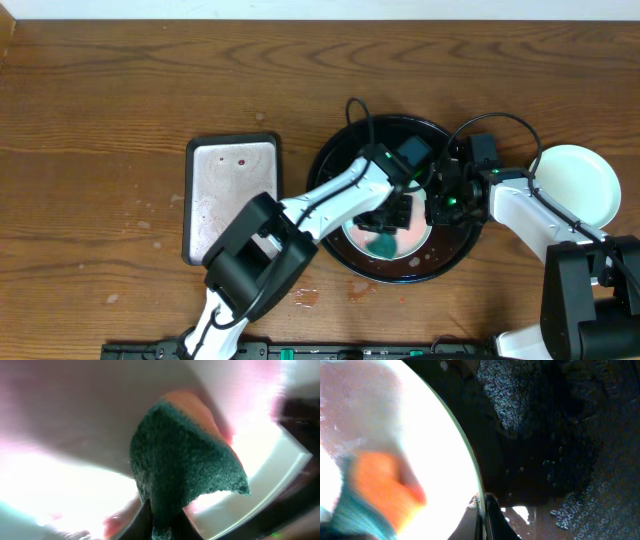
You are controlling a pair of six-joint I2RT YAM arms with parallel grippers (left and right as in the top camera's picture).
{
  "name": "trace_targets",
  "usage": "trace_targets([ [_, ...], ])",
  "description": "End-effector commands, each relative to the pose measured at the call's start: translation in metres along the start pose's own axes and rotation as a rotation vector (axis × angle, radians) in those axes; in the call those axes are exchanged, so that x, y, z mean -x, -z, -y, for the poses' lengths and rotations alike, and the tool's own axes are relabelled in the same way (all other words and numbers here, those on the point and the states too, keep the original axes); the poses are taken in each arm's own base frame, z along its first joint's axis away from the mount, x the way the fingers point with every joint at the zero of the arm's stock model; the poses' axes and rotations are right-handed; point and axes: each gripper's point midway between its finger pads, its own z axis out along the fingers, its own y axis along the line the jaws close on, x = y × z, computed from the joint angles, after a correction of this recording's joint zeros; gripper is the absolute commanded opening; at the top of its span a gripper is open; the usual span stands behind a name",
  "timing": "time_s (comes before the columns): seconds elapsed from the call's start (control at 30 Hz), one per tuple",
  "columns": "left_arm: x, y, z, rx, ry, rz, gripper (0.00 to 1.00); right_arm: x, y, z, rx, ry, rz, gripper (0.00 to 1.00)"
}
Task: Clean dirty plates on tray and stack at the side
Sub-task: 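Scrub the red-streaked plate with the sponge while right gripper holds it, then return the sponge to the soapy tray with the left gripper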
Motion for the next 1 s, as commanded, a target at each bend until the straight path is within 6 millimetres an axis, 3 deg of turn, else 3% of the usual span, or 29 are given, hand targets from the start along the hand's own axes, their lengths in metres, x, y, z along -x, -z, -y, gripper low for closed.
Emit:
trace_targets([
  [0.0,0.03,0.032,-0.048,0.152,0.082,0.145,0.08,-0.003,-0.004,0.011,-0.049,-0.002,-0.018,0.01],
  [0.13,0.039,0.076,-0.058,0.101,0.123,0.232,0.07,-0.003,-0.004,0.011,-0.05,-0.002,-0.018,0.01],
  [0.27,0.035,0.125,-0.078,0.069,0.179,0.297,0.07,-0.004,-0.004,0.011,-0.05,-0.002,-0.018,0.01],
  [0.37,0.027,0.163,-0.109,0.081,0.229,0.347,0.08,-0.004,-0.004,0.011,-0.05,-0.002,-0.018,0.01],
  [0.53,0.007,0.213,-0.197,0.28,0.36,0.431,0.07,-0.003,-0.004,0.01,-0.049,-0.001,-0.018,0.01],
  [0.6,0.0,0.215,-0.221,0.325,0.392,0.419,0.08,-0.004,-0.004,0.01,-0.049,-0.001,-0.018,0.01],
  [0.67,-0.008,0.203,-0.239,0.348,0.432,0.376,0.08,-0.004,-0.004,0.01,-0.048,-0.002,-0.018,0.01],
  [0.8,-0.02,0.159,-0.27,0.377,0.501,0.299,0.08,-0.003,-0.003,0.006,-0.026,-0.021,-0.017,0.01],
  [0.9,-0.026,0.13,-0.285,0.361,0.545,0.268,0.09,-0.001,0.006,0.003,-0.026,-0.045,0.006,0.01],
  [0.97,-0.029,0.126,-0.283,0.309,0.568,0.244,0.09,0.001,0.015,0.001,-0.039,-0.032,0.034,0.01],
])
